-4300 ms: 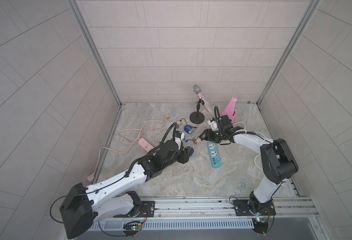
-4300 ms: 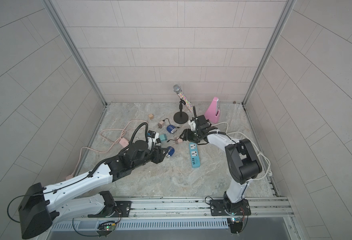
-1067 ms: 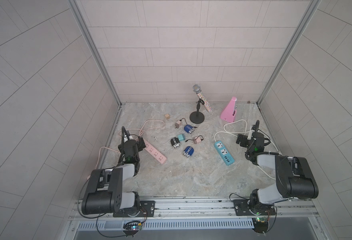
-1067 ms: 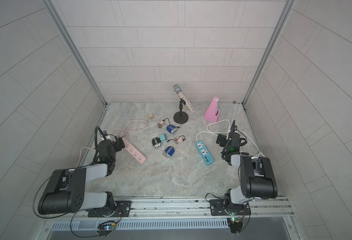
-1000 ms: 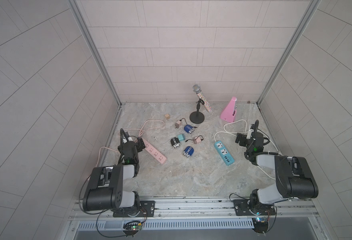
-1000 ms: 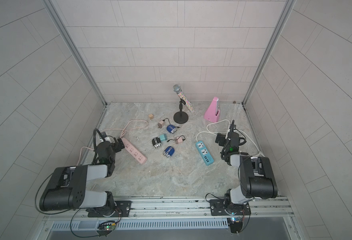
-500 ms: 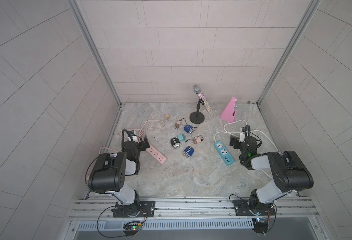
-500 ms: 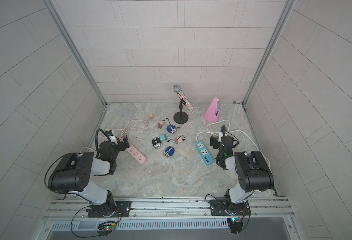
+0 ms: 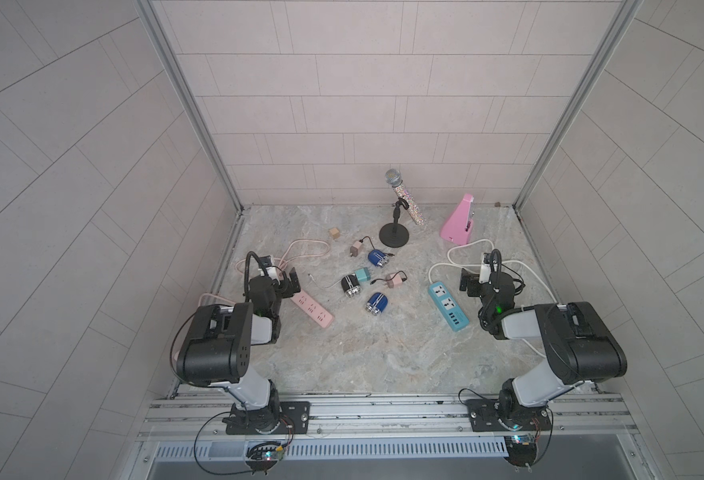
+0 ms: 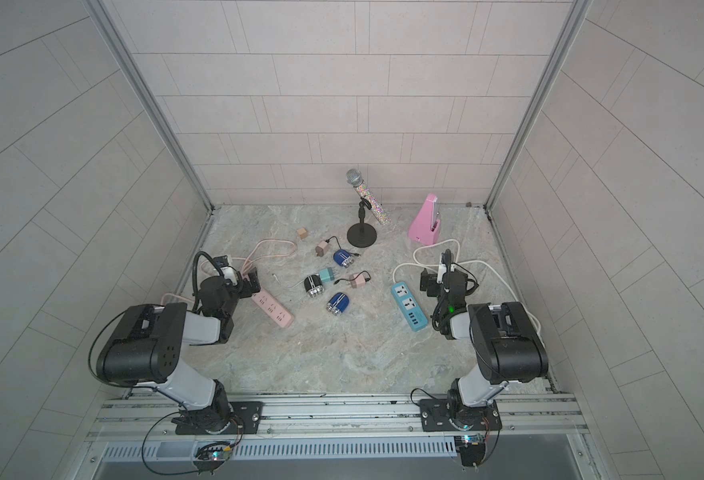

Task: Unplug the electric shaver
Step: Reset both arms

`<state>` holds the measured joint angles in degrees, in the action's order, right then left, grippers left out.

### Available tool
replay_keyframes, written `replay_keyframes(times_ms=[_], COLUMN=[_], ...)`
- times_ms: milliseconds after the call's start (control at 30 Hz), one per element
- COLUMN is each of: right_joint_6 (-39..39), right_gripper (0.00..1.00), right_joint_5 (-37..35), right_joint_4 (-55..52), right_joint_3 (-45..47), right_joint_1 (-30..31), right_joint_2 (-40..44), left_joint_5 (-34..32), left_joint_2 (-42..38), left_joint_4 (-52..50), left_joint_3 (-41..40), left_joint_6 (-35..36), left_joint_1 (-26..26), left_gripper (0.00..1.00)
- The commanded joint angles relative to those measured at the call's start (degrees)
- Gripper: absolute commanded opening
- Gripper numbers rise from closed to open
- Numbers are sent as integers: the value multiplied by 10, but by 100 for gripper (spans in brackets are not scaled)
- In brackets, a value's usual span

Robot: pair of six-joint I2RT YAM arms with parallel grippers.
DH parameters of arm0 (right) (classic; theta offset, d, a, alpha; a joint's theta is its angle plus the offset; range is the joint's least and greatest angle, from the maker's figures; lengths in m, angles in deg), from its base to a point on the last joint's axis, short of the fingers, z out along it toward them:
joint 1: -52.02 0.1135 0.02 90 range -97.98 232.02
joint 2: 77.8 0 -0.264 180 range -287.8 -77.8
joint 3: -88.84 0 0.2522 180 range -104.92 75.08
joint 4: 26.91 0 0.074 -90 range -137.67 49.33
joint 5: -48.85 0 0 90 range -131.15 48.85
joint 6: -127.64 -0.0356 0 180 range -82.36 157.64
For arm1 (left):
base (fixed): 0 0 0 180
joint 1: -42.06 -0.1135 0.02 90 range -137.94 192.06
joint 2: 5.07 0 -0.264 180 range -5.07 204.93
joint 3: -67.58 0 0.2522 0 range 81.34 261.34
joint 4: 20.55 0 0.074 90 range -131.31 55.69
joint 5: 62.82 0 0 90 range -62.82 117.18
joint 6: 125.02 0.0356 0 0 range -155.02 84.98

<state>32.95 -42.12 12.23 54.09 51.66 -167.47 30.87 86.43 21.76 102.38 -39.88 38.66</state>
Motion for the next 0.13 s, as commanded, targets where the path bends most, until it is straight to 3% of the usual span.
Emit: replay_keyframes(times_ms=[0,100], right_joint_6=[12,11], right_gripper=[99,99], right_joint_5=[-8,-8], right_joint_4=[9,10], right_joint_3=[-1,-1], right_joint_1=[4,3], right_joint_2=[0,0], left_joint_5=[-33,-17], left_joint_2=[-1,-11], left_joint_4=[-34,-14], left_joint_3=[20,2], left_joint_6=[29,31], left_joint_1=[15,16], left_gripper=[100,100])
